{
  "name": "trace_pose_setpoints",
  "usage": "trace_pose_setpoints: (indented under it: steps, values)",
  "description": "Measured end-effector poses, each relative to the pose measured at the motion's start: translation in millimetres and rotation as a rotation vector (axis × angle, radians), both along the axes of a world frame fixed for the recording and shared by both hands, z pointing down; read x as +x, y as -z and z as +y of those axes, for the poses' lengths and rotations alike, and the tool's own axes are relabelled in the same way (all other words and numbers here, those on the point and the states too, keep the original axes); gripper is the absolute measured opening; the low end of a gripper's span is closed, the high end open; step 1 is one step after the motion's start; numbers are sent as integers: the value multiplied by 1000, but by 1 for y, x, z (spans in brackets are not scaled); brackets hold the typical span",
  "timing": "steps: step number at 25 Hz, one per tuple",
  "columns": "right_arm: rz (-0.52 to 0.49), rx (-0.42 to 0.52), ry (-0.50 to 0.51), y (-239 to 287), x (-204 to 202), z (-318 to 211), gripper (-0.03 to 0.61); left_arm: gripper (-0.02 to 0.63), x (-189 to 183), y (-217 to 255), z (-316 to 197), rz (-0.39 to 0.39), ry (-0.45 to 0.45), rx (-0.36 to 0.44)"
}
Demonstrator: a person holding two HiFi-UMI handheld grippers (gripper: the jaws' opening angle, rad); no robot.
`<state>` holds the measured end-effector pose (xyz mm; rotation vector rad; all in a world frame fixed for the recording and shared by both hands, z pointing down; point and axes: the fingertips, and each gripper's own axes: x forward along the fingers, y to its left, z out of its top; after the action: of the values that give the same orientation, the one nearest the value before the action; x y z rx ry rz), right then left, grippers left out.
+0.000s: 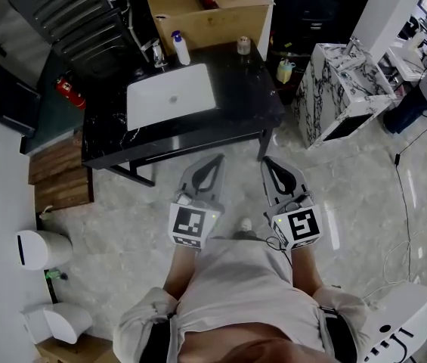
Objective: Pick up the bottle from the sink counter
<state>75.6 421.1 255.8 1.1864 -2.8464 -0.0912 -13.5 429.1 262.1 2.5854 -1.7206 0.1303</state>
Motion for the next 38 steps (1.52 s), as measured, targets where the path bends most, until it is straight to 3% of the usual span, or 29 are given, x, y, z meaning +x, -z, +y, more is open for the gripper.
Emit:
trace_pose_setpoints:
  steps: [23, 38]
  values:
    - [-7, -42, -5, -13, 17, -65, -3, 2, 12, -14, -63, -3, 14, -30]
    - [10, -43, -48, -15, -20, -135, -3, 2, -23, -15, -137, 27, -29, -17]
